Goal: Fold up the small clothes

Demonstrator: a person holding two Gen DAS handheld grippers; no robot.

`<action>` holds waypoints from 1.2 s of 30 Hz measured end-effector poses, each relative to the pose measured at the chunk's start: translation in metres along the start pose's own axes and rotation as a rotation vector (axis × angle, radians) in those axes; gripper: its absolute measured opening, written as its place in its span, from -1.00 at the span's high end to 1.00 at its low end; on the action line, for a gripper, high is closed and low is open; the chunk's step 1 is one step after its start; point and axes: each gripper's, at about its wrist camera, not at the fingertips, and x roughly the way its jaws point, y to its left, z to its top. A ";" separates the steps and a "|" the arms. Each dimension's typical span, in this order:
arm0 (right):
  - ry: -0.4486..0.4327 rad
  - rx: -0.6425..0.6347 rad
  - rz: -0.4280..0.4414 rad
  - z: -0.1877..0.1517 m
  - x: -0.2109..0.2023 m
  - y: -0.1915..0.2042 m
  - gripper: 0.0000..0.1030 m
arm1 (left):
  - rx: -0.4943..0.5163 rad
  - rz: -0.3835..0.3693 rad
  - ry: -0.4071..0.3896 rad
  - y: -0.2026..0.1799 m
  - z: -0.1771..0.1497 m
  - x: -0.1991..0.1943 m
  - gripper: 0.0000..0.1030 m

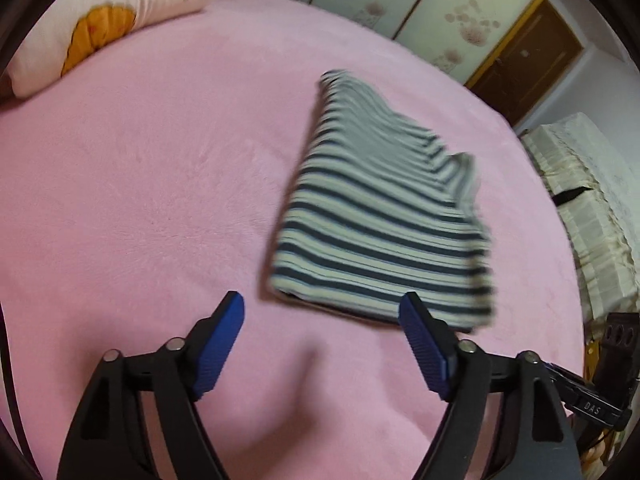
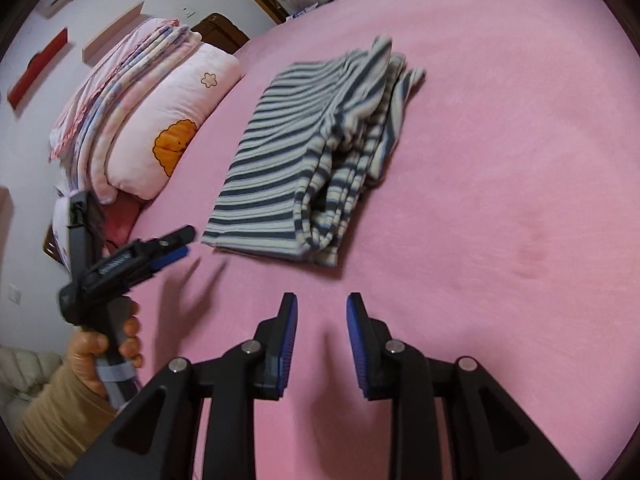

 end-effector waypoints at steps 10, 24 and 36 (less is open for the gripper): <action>-0.120 -0.056 -0.129 -0.051 -0.127 0.026 0.28 | 0.159 -0.051 -0.095 -0.115 -0.056 -0.121 -0.98; -0.306 -0.002 -0.248 -0.148 -0.282 0.031 0.04 | 0.234 -0.042 -0.197 -0.233 -0.185 -0.228 -0.99; -0.323 0.051 -0.264 -0.207 -0.324 0.019 0.00 | 0.262 0.084 -0.200 -0.272 -0.247 -0.247 -0.99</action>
